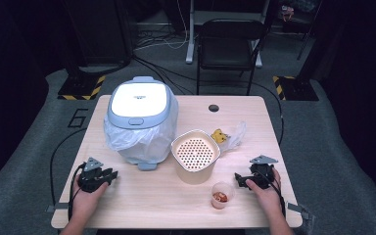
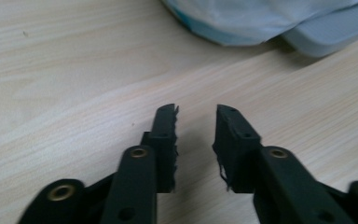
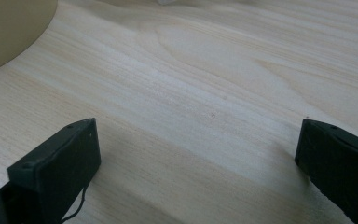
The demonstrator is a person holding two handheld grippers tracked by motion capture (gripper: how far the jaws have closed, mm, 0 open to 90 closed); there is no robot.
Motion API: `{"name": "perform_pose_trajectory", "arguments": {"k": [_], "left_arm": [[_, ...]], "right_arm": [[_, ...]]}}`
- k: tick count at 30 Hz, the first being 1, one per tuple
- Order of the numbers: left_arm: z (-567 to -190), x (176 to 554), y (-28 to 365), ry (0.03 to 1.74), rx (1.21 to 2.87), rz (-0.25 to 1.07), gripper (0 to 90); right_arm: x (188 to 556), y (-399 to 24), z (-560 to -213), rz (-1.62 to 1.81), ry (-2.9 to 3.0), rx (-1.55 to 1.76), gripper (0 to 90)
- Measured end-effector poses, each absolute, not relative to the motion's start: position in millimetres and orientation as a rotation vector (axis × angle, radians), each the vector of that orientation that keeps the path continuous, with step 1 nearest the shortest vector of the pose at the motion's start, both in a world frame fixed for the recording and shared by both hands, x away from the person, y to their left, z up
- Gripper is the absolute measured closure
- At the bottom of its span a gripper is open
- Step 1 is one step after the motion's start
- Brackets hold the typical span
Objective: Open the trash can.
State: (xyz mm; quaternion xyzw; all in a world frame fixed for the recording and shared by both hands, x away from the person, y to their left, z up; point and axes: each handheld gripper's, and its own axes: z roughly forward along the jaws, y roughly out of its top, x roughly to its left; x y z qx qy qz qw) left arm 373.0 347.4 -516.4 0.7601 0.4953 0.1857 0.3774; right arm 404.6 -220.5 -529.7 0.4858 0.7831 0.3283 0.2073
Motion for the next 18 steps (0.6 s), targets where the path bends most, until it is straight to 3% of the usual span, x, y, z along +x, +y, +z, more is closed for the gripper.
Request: {"name": "perform_pose_trajectory", "arguments": {"k": [2, 5, 18], "left_arm": [[-509, 371, 344, 1.23, 1.933, 0.484, 84.8], [-500, 367, 334, 1.166, 1.942, 0.521, 90.0], [-490, 363, 277, 0.885, 2.184, 0.669, 90.0]], "right_arm": [[404, -220, -530, 0.92, 2.175, 1.369, 0.0], [404, -221, -530, 0.918, 2.185, 1.355, 0.0], [404, -221, -530, 0.92, 2.184, 1.357, 0.0]]}}
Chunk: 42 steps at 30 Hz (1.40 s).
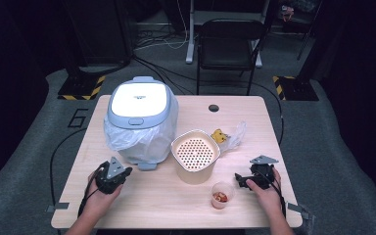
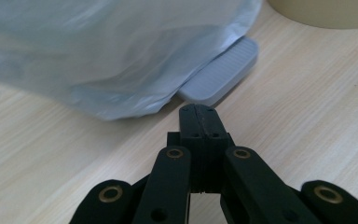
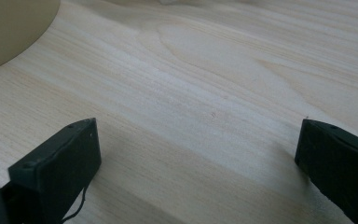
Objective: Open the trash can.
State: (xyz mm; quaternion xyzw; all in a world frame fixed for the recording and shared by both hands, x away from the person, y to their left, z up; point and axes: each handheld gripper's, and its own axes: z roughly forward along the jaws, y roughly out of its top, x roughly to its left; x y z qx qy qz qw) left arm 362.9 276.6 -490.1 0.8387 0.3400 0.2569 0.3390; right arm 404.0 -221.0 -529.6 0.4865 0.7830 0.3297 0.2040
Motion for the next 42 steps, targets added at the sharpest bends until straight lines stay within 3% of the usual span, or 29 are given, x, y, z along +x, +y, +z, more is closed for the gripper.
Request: {"name": "perform_pose_trajectory", "arguments": {"k": [16, 42], "left_arm": [[-493, 377, 235, 0.787, 2.23, 0.767, 90.0], [-514, 376, 225, 0.882, 2.164, 0.845, 90.0]], "right_arm": [[404, -221, -530, 0.92, 2.184, 1.357, 0.0], [404, -221, -530, 0.92, 2.184, 1.357, 0.0]]}}
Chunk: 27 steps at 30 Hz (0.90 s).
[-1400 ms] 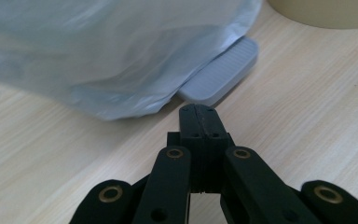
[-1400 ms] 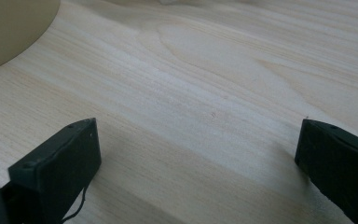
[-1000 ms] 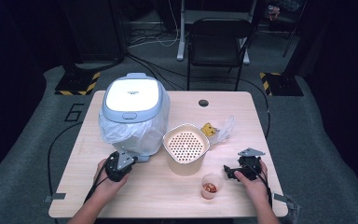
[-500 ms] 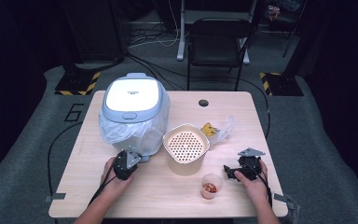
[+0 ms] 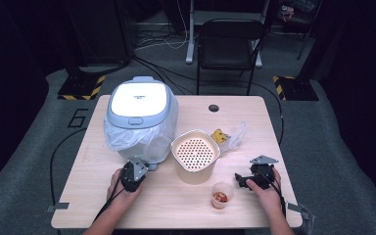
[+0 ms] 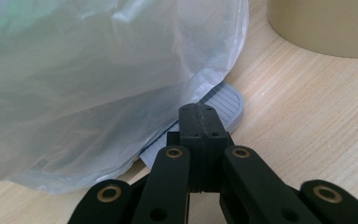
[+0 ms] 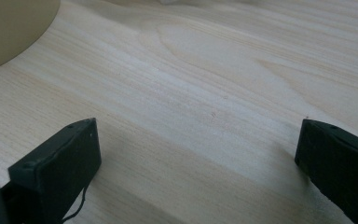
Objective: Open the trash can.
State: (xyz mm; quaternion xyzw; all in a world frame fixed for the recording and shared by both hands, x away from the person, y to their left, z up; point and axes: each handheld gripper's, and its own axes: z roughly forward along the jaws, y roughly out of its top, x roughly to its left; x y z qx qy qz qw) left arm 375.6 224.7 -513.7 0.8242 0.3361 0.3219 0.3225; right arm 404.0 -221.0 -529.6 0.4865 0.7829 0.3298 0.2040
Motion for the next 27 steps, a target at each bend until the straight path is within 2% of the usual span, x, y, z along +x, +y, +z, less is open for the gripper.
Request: {"name": "perform_pose_trajectory", "arguments": {"k": [12, 16, 23, 27], "left_arm": [[-521, 376, 224, 0.879, 2.171, 0.847, 90.0], [-526, 375, 223, 0.887, 2.153, 0.877, 90.0], [-530, 373, 225, 0.901, 2.102, 0.858, 90.0], [-530, 373, 225, 0.899, 2.098, 0.87, 90.0]], "right_arm": [[404, -221, -530, 0.92, 2.184, 1.356, 0.0], [404, -221, -530, 0.922, 2.184, 1.356, 0.0], [404, -221, -530, 0.924, 2.183, 1.353, 0.1], [404, -222, -529, 0.923, 2.174, 1.365, 4.2]]}}
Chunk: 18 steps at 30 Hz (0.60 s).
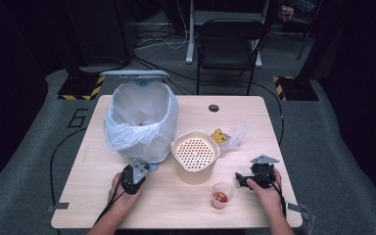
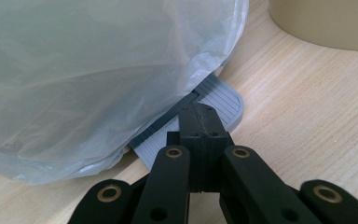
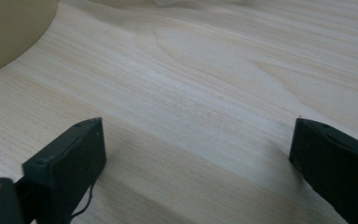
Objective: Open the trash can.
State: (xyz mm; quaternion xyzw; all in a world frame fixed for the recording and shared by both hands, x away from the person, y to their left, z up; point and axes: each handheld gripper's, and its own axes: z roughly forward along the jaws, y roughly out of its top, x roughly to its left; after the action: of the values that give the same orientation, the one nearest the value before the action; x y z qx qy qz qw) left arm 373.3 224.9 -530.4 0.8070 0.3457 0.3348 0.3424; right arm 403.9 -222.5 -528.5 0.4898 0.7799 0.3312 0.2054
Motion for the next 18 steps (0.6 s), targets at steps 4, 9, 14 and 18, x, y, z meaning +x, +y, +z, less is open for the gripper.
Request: {"name": "perform_pose_trajectory", "arguments": {"k": [4, 9, 14, 18], "left_arm": [[-530, 373, 225, 0.893, 2.107, 0.865, 90.0], [-530, 373, 225, 0.891, 2.107, 0.874, 90.0], [-530, 373, 226, 0.885, 2.111, 0.865, 90.0], [-530, 373, 225, 0.881, 2.114, 0.879, 90.0]], "right_arm": [[406, -225, -524, 0.903, 2.174, 1.382, 10.2], [407, -224, -511, 0.937, 2.216, 1.386, 14.5], [418, -219, -494, 0.967, 2.222, 1.349, 14.4], [428, -216, -483, 1.036, 2.213, 1.357, 12.9]]}}
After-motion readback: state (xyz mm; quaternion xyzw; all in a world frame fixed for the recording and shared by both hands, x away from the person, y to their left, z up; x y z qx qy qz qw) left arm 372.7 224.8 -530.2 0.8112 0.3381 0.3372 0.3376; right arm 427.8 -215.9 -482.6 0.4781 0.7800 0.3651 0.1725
